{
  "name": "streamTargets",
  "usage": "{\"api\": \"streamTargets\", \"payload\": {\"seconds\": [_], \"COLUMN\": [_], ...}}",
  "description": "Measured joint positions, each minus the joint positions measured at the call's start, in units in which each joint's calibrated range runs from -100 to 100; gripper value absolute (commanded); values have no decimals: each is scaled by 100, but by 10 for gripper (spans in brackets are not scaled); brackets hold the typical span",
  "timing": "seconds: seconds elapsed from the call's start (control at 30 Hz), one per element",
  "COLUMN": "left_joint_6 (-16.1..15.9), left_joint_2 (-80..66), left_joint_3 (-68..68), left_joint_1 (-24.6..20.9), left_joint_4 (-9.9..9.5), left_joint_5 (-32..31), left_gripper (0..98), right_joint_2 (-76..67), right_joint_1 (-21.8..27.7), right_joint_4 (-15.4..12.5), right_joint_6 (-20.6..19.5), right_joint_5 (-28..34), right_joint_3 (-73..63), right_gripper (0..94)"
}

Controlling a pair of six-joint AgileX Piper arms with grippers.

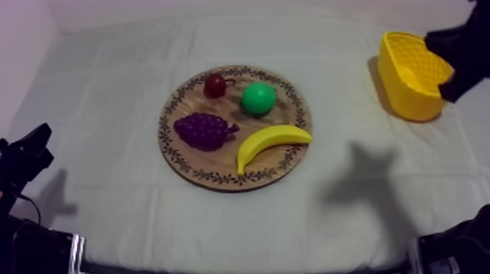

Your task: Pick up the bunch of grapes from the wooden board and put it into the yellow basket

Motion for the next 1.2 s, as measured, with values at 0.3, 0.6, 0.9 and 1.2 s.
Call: {"api": "streamTargets", "payload": {"seconds": [0.3, 0.6, 0.9, 1.2], "left_joint_6": [0, 0, 0, 0], "left_joint_2": [0, 0, 0, 0], "left_joint_3": [0, 0, 0, 0], "left_joint_1": [0, 0, 0, 0], "left_joint_4": [0, 0, 0, 0], "left_joint_5": [0, 0, 0, 0], "left_gripper": [1, 1, 1, 1], "right_joint_2": [1430, 2695, 3890, 5020], "right_joint_1": [-571, -917, -1187, -1628], "right_joint_4": [-170, -227, -311, -326], "right_joint_6": [119, 259, 390, 428], "right_joint_5": [997, 1706, 2333, 3237], "right_joint_3": [-1797, -3382, -4805, -6234], "right_gripper": [5, 5, 6, 6]}}
